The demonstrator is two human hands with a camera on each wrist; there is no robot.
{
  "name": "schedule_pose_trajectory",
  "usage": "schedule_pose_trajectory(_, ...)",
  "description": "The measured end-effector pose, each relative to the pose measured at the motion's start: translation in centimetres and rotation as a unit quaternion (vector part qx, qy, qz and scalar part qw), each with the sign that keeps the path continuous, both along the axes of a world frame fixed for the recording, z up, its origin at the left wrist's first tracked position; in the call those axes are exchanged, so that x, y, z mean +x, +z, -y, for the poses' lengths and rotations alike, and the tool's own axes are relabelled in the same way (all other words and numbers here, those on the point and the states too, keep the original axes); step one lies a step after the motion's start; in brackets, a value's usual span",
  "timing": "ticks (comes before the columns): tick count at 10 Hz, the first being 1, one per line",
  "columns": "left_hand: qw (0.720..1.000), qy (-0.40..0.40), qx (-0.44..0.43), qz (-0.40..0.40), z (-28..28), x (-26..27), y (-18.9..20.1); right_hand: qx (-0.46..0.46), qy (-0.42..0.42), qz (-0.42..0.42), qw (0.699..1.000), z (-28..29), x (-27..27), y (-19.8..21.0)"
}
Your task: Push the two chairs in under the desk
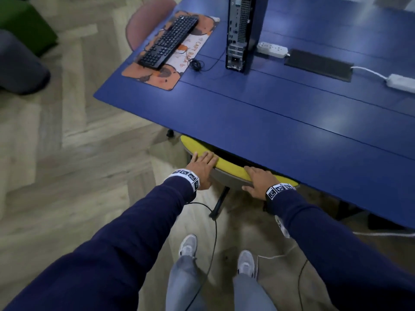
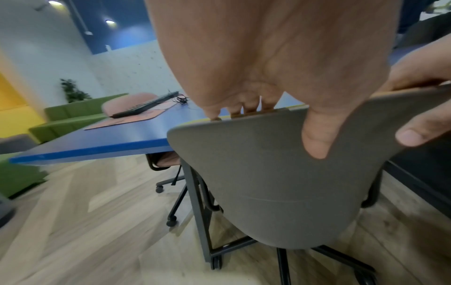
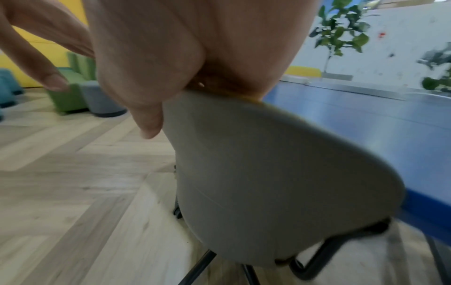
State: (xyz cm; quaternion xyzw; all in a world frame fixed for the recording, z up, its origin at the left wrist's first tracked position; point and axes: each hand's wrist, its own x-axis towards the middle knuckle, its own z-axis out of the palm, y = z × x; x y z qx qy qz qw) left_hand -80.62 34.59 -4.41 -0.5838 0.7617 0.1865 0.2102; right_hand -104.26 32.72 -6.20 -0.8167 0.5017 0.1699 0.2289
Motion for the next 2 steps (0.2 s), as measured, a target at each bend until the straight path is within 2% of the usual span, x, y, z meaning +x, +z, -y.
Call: schedule_pose_trajectory(2, 0.995, 0.097, 0.019, -0.034, -1.9, -0.6, 2.6, -0.016, 0.091, 0.004, 0.996, 0.3, 1.7, 2.8)
